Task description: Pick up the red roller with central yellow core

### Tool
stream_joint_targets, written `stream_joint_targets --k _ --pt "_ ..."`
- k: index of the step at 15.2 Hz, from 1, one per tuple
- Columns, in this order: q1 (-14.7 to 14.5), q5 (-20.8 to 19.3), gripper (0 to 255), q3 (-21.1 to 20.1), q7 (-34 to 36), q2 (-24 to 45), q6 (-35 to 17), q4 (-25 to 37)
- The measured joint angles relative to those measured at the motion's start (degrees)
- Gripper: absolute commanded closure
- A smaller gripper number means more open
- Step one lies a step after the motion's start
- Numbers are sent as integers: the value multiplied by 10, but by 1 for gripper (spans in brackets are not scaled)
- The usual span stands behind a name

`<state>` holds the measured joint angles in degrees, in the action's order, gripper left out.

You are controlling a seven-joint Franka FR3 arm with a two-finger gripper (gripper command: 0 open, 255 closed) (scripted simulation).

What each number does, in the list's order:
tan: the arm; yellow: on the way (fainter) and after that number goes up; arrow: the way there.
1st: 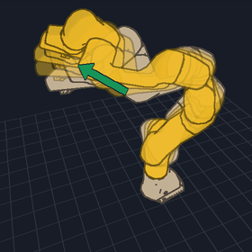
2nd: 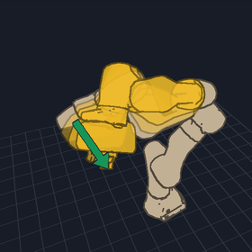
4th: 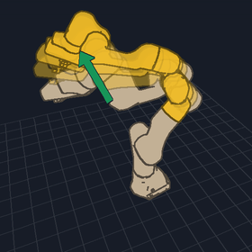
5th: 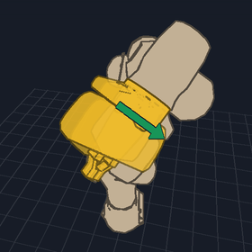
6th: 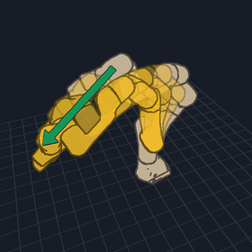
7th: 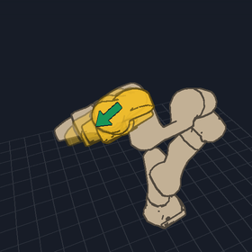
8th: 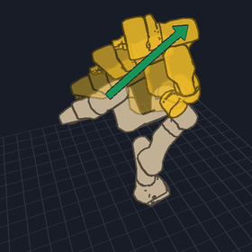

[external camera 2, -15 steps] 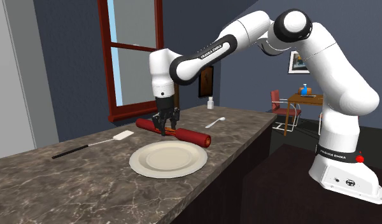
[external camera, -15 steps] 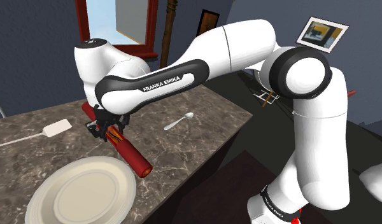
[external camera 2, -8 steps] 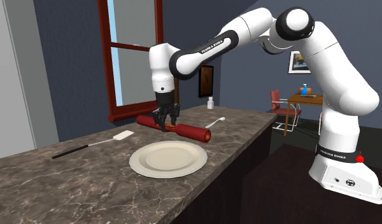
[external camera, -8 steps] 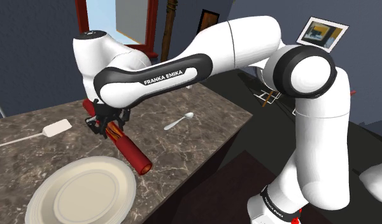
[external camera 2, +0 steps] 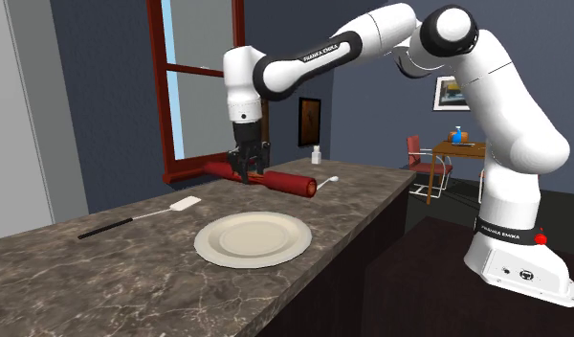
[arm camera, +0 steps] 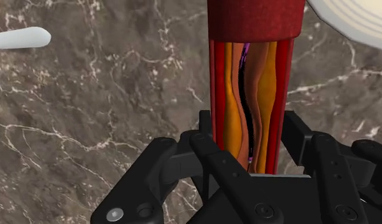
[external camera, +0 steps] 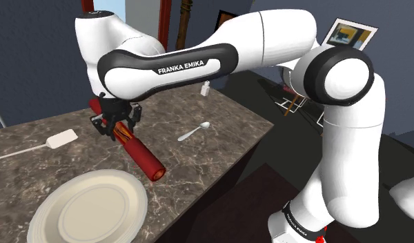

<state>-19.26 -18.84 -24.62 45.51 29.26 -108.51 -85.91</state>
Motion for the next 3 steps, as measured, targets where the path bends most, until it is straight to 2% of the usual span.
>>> stream_joint_targets --k 3 --pt "-1 3 255 -1 -4 -4 17 15"
